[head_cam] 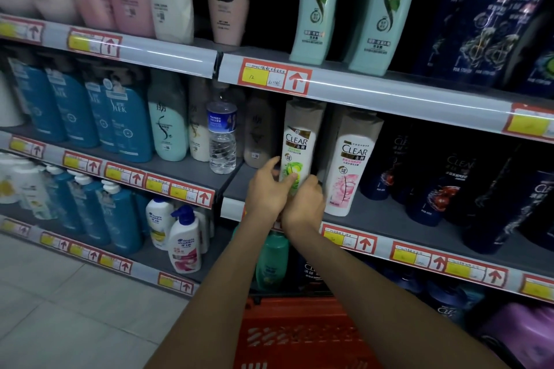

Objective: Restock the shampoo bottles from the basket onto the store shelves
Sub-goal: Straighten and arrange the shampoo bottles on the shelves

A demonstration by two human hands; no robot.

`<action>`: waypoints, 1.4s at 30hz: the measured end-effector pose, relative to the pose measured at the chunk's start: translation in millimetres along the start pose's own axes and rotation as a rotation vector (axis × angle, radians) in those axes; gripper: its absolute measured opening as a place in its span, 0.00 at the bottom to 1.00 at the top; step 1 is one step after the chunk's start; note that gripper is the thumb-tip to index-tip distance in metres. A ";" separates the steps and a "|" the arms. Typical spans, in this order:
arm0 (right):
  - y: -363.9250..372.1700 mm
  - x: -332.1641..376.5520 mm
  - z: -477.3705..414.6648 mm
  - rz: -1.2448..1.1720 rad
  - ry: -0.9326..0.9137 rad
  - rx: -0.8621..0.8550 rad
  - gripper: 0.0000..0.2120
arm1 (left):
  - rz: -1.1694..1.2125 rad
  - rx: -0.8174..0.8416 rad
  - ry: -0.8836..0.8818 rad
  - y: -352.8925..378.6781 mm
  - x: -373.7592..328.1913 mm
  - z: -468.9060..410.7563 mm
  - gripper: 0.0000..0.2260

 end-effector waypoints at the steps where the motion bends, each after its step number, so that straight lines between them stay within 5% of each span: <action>1: -2.3 0.2 2.2 0.005 0.004 0.015 0.13 | -0.023 0.009 -0.019 -2.0 0.9 1.2 0.26; 14: -92.8 -28.4 27.2 0.060 -0.186 0.174 0.32 | -0.280 0.086 0.095 -25.5 -46.5 73.4 0.31; 24: -159.3 -82.0 14.9 0.425 -0.365 0.186 0.52 | -0.563 0.277 0.146 20.0 -82.8 122.6 0.34; 29: -170.7 -116.6 -6.3 0.458 -0.362 0.184 0.47 | -0.546 0.181 0.096 55.6 -97.1 96.5 0.36; 36: -177.0 -117.9 -30.2 0.298 -0.284 0.265 0.28 | -0.231 -0.026 -0.038 91.7 -81.5 39.8 0.24; 42: -175.5 -114.0 -29.5 0.278 -0.287 0.267 0.25 | -0.104 -0.166 -0.100 98.6 -91.6 33.4 0.16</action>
Point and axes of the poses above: each hand's wrist, its own z-axis away from the middle knuckle, its own y-axis out of the palm, x = y × z, the point moved 8 cm from there along -z, towards the middle knuckle, and after that the axes turned 9 degrees about y, right-handed, at the moved point
